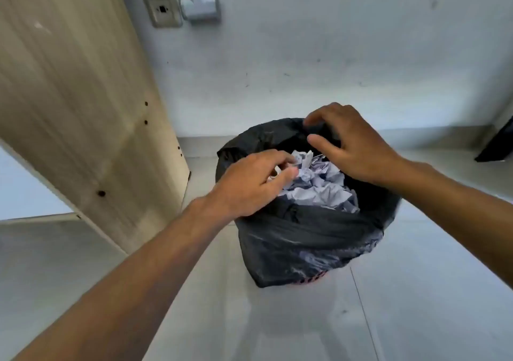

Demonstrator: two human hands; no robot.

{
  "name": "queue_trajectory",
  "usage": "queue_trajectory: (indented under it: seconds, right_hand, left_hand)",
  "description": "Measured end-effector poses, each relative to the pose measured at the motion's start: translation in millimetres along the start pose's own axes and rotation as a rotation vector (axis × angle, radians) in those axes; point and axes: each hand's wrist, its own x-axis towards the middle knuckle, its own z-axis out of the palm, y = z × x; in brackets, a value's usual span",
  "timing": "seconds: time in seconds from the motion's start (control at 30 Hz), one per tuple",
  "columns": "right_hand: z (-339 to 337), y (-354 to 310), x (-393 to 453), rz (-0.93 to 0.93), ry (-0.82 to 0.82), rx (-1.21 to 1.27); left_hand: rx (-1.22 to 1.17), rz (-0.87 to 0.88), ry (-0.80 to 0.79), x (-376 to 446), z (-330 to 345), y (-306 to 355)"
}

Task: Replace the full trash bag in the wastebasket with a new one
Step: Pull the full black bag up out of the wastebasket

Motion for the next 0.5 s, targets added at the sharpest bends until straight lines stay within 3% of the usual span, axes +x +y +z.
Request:
queue_trajectory:
  seconds: [0.13,0.3,0.5]
  right_hand:
    - [3.5,-5.2,-30.2,0.042,-0.137,0.066]
    - [-2.4,-3.1,-65.5,-0.024,-0.364,0.126]
    - [5.2,13.5,-77.4,-0.097,-0.226,0.032]
  left_hand:
    - [0.095,0.031,-0.151,-18.7,12.7,1.5]
    - [0.121,-0.004,-0.127,-15.8,16.6,-6.9]
    - [0.198,-0.24,0.087,-8.3,7.4,-30.3]
